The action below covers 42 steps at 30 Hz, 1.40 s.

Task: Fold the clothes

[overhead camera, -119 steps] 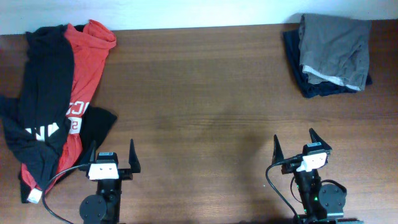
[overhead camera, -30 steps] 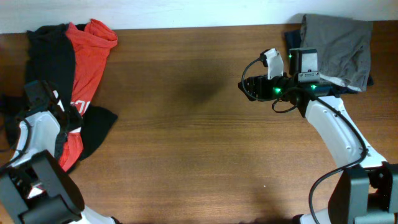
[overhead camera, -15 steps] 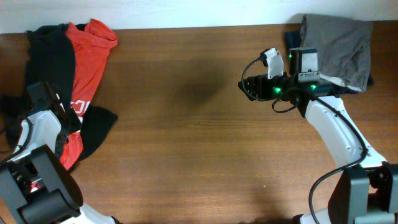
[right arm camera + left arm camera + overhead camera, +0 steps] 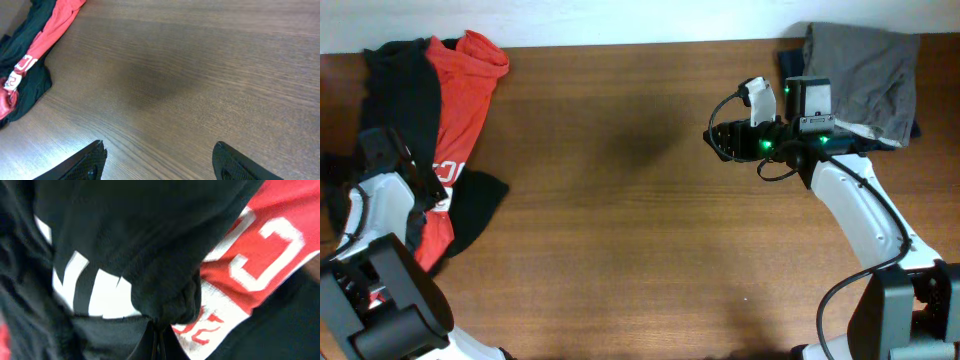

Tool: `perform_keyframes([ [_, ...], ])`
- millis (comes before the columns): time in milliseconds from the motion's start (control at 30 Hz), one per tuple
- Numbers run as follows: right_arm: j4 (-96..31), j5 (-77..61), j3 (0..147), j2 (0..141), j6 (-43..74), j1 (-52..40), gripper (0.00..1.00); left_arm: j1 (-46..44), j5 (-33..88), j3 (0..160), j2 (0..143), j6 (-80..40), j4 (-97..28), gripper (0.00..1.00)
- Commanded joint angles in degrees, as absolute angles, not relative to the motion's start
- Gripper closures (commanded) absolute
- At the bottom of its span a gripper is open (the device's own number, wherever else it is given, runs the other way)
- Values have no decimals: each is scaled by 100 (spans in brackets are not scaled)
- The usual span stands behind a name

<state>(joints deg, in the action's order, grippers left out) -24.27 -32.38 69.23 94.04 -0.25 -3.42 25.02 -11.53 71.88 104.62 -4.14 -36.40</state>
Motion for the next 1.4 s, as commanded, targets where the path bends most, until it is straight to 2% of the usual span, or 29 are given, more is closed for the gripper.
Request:
perform_keyframes([
  [0, -2346, -3227, 7063, 9415, -38, -379, 28, 2265, -1181, 8025, 10392, -491, -3962, 99],
  [267, -2318, -3229, 7063, 9413, -34, -379, 31, 1590, -1186, 9483, 10228, -99, -4786, 99],
  [500, -2471, -3229, 7063, 9413, -36, -379, 31, 1542, -1221, 9465, 10243, -23, -4958, 99],
  [633, -2460, -3232, 7076, 9411, -12, -373, 34, 1483, -440, 9467, 10241, -19, -4836, 99],
  [700, -2451, -3234, 7091, 9354, 95, -373, 37, 1363, -89, 9467, 10241, -21, -4727, 99],
  [933, -2475, -3203, 7118, 8851, 93, -329, 39, 725, -78, 9467, 10241, -14, -4519, 99],
  [1167, -2950, -2856, 7118, 7804, 93, 143, 38, -99, -78, 9467, 10241, 91, -4270, 99],
  [1267, -3253, -2644, 7118, 7378, 93, 410, 33, -379, -62, 9467, 10241, 89, -4117, 99],
  [1367, -3535, -2502, 7118, 7046, 93, 648, 32, -648, 377, 9465, 10241, 91, -3804, 99],
])
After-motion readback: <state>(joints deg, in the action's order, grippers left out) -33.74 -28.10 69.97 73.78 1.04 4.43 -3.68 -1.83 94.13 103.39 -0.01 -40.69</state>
